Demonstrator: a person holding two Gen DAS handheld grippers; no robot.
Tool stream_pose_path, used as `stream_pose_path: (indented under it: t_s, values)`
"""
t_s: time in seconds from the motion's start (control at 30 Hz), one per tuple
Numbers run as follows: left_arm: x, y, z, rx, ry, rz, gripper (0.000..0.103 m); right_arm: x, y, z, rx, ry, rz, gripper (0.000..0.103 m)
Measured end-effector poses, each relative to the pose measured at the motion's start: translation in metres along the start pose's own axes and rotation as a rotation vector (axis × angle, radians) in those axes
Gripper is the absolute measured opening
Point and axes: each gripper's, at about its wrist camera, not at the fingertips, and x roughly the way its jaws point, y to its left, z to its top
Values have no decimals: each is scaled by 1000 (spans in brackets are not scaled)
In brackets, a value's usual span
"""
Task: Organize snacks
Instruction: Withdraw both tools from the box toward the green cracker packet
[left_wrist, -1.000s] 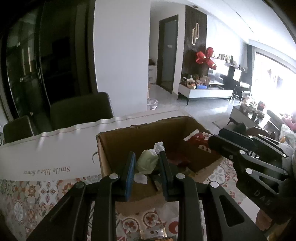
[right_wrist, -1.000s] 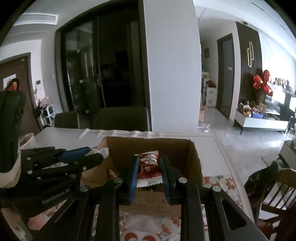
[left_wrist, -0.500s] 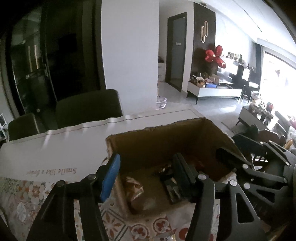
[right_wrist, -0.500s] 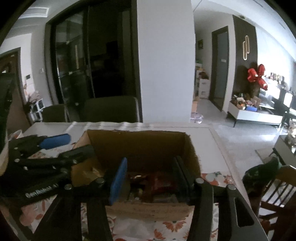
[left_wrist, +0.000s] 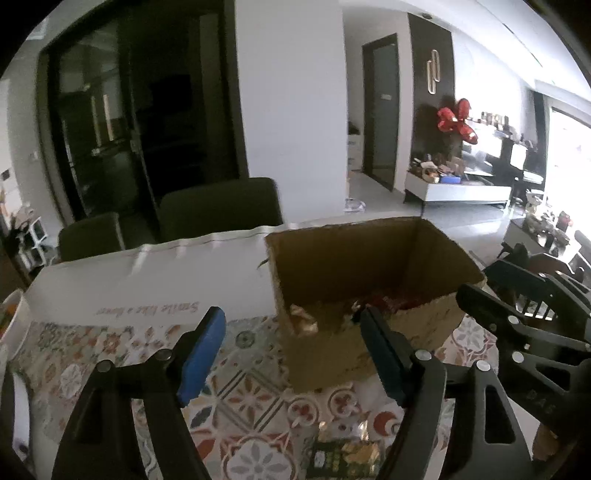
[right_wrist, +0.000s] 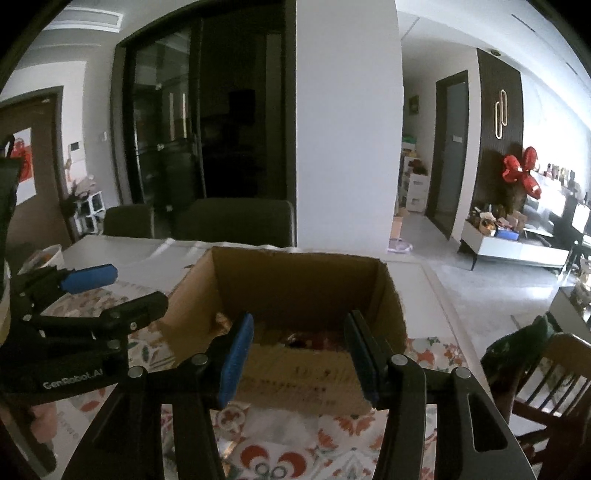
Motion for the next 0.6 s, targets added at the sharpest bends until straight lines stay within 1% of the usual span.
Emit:
stream_pose_path:
  t_s: [0.07, 0.13, 0.23, 0.37, 0.43, 0.6]
  values:
    - [-8, 2, -10, -5, -9, 21, 81, -3, 4, -5, -5, 17, 7, 53]
    - [-12, 7, -22, -23, 1, 39, 81, -5, 11, -12, -13, 44, 26, 53]
    - [-16, 13, -37, -54, 22, 42, 81, -5, 20, -23, -30, 76, 54, 53]
    - [-20, 22, -57, -68, 56, 77, 81, -3, 31, -37, -52, 125, 87, 53]
    - [-23, 24, -68, -65, 69, 108, 81, -1, 35, -43, -68, 158, 106, 53]
    - [-25, 36, -95, -116, 136, 128, 84, 6, 52, -61, -127, 247, 152, 53]
